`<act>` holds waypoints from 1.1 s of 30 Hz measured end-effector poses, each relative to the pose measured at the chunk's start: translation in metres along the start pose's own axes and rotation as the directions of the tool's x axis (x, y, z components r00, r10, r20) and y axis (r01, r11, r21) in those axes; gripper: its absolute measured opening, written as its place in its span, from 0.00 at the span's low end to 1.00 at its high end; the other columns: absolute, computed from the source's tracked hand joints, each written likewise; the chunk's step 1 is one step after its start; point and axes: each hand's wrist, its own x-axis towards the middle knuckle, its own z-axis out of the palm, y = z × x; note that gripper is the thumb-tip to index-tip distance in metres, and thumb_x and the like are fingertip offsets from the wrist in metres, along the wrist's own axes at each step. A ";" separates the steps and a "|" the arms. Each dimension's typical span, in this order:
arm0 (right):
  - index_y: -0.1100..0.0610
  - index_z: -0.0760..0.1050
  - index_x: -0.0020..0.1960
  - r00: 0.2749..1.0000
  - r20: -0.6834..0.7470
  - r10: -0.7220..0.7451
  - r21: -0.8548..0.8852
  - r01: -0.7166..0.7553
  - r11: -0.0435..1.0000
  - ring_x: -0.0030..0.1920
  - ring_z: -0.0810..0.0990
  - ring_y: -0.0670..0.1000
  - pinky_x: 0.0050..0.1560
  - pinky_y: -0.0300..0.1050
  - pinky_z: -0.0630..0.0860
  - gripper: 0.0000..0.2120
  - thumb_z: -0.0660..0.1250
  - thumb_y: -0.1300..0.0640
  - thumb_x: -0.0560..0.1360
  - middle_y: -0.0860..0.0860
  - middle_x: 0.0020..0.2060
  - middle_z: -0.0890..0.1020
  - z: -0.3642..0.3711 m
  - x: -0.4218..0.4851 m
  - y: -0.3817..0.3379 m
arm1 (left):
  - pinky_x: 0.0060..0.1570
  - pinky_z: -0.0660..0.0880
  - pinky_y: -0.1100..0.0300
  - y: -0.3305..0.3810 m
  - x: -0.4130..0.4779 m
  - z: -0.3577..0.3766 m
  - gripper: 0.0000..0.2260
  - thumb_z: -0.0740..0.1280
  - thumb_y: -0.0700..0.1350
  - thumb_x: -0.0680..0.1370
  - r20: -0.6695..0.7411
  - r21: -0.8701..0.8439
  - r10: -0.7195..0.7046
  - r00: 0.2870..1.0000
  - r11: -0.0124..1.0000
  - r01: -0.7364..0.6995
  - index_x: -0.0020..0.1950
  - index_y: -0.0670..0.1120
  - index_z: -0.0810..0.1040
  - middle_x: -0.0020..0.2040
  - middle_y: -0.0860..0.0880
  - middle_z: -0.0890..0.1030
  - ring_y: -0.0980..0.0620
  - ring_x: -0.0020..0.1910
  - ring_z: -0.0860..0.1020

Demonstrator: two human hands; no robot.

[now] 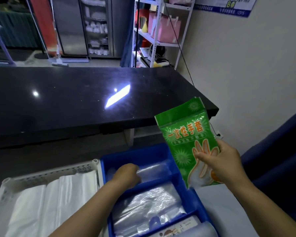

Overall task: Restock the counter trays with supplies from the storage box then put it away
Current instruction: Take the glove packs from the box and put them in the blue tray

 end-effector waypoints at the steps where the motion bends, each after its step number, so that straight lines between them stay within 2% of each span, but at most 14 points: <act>1: 0.47 0.78 0.42 1.000 0.006 -0.014 -0.004 0.014 1.000 0.34 0.84 0.43 0.39 0.50 0.83 0.12 0.78 0.54 0.63 0.44 0.34 0.85 0.002 0.003 -0.003 | 0.38 0.67 0.58 0.000 -0.003 -0.003 0.04 0.66 0.43 0.73 -0.026 -0.028 0.020 0.999 0.999 -0.021 0.41 0.48 0.71 0.45 0.45 0.78 0.45 0.48 0.78; 4: 0.41 0.78 0.41 0.997 0.009 -0.081 -0.020 0.081 0.997 0.33 0.83 0.41 0.38 0.49 0.82 0.12 0.78 0.51 0.62 0.36 0.35 0.84 0.008 0.013 -0.018 | 0.37 0.66 0.58 0.003 -0.019 -0.019 0.03 0.62 0.41 0.73 -0.157 -0.036 0.067 0.985 0.997 -0.073 0.42 0.49 0.70 0.44 0.46 0.78 0.44 0.46 0.77; 8: 0.42 0.76 0.43 0.969 0.046 -0.242 -0.171 0.247 0.954 0.32 0.82 0.43 0.34 0.52 0.81 0.13 0.75 0.44 0.62 0.42 0.31 0.83 0.022 0.025 -0.038 | 0.37 0.65 0.55 -0.001 -0.043 -0.053 0.04 0.62 0.43 0.73 -0.381 0.193 0.115 0.918 0.980 -0.042 0.47 0.47 0.71 0.48 0.43 0.81 0.39 0.48 0.78; 11: 0.47 0.75 0.43 0.895 0.166 -0.413 -0.280 0.444 0.851 0.32 0.80 0.45 0.32 0.50 0.78 0.13 0.75 0.44 0.64 0.45 0.31 0.82 0.038 0.033 -0.052 | 0.36 0.65 0.55 -0.019 -0.066 -0.078 0.04 0.62 0.44 0.73 -0.479 0.229 0.040 0.877 0.970 0.080 0.47 0.48 0.70 0.47 0.43 0.81 0.39 0.47 0.79; 14: 0.50 0.75 0.43 0.775 0.362 -0.518 -0.343 0.627 0.699 0.33 0.79 0.53 0.32 0.50 0.75 0.13 0.74 0.45 0.66 0.50 0.32 0.82 0.053 0.043 -0.059 | 0.34 0.65 0.56 -0.046 -0.095 -0.091 0.01 0.61 0.43 0.74 -0.542 0.199 -0.105 0.834 0.948 0.248 0.44 0.48 0.69 0.44 0.45 0.81 0.42 0.43 0.79; 16: 0.50 0.75 0.45 0.691 0.508 -0.514 -0.360 0.712 0.603 0.35 0.79 0.56 0.33 0.49 0.73 0.13 0.74 0.46 0.66 0.51 0.33 0.82 0.064 0.050 -0.060 | 0.35 0.67 0.56 -0.064 -0.119 -0.091 0.02 0.60 0.42 0.74 -0.565 0.146 -0.213 0.797 0.925 0.351 0.44 0.48 0.70 0.44 0.45 0.81 0.42 0.43 0.79; 18: 0.48 0.74 0.46 0.608 0.637 -0.474 -0.379 0.782 0.494 0.35 0.77 0.53 0.31 0.45 0.69 0.12 0.72 0.44 0.67 0.47 0.32 0.79 0.075 0.056 -0.060 | 0.38 0.72 0.55 -0.078 -0.140 -0.085 0.05 0.60 0.42 0.73 -0.568 0.077 -0.324 0.757 0.894 0.440 0.47 0.48 0.73 0.45 0.46 0.82 0.43 0.45 0.79; 20: 0.45 0.73 0.47 0.529 0.728 -0.436 -0.364 0.837 0.408 0.34 0.74 0.49 0.30 0.42 0.67 0.12 0.71 0.43 0.68 0.44 0.32 0.76 0.087 0.062 -0.059 | 0.37 0.72 0.56 -0.086 -0.157 -0.077 0.07 0.60 0.41 0.72 -0.573 0.008 -0.422 0.703 0.854 0.520 0.48 0.49 0.74 0.45 0.48 0.82 0.44 0.45 0.79; 21: 0.45 0.72 0.48 0.499 0.761 -0.414 -0.348 0.853 0.388 0.34 0.74 0.48 0.32 0.42 0.69 0.13 0.71 0.43 0.68 0.44 0.33 0.76 0.094 0.065 -0.057 | 0.36 0.70 0.57 -0.088 -0.164 -0.073 0.06 0.60 0.42 0.72 -0.578 -0.029 -0.459 0.675 0.838 0.545 0.46 0.49 0.74 0.43 0.48 0.81 0.45 0.44 0.78; 23: 0.45 0.72 0.48 0.479 0.810 -0.340 -0.340 0.854 0.393 0.36 0.76 0.49 0.34 0.44 0.73 0.15 0.71 0.42 0.66 0.44 0.35 0.78 0.108 0.069 -0.053 | 0.32 0.66 0.58 -0.090 -0.172 -0.066 0.03 0.60 0.42 0.71 -0.580 -0.047 -0.486 0.654 0.821 0.569 0.41 0.50 0.72 0.38 0.50 0.78 0.46 0.38 0.76; 25: 0.44 0.71 0.49 0.441 0.866 -0.236 -0.320 0.852 0.415 0.38 0.76 0.49 0.32 0.42 0.68 0.18 0.72 0.40 0.65 0.44 0.37 0.78 0.125 0.069 -0.049 | 0.28 0.61 0.59 -0.089 -0.180 -0.059 0.07 0.60 0.42 0.72 -0.583 -0.058 -0.517 0.626 0.795 0.603 0.35 0.50 0.65 0.33 0.52 0.74 0.48 0.33 0.71; 27: 0.44 0.70 0.51 0.406 0.899 -0.166 -0.303 0.849 0.432 0.41 0.76 0.50 0.34 0.43 0.68 0.20 0.72 0.40 0.64 0.46 0.42 0.79 0.140 0.068 -0.044 | 0.26 0.59 0.59 -0.087 -0.185 -0.053 0.09 0.60 0.42 0.72 -0.587 -0.074 -0.537 0.605 0.780 0.621 0.33 0.49 0.62 0.31 0.52 0.73 0.49 0.31 0.70; 29: 0.46 0.70 0.52 0.393 0.900 -0.187 -0.290 0.862 0.416 0.44 0.77 0.52 0.37 0.44 0.69 0.21 0.72 0.41 0.64 0.48 0.46 0.81 0.151 0.070 -0.041 | 0.25 0.60 0.59 -0.086 -0.188 -0.050 0.08 0.60 0.43 0.72 -0.594 -0.084 -0.541 0.595 0.777 0.623 0.34 0.49 0.64 0.30 0.52 0.73 0.48 0.31 0.70; 33: 0.45 0.71 0.50 0.398 0.886 -0.236 -0.281 0.868 0.410 0.43 0.77 0.50 0.36 0.43 0.66 0.19 0.73 0.43 0.63 0.47 0.47 0.81 0.156 0.081 -0.042 | 0.25 0.59 0.59 -0.080 -0.190 -0.048 0.07 0.60 0.43 0.72 -0.615 -0.105 -0.541 0.573 0.777 0.621 0.34 0.49 0.64 0.30 0.52 0.73 0.48 0.31 0.71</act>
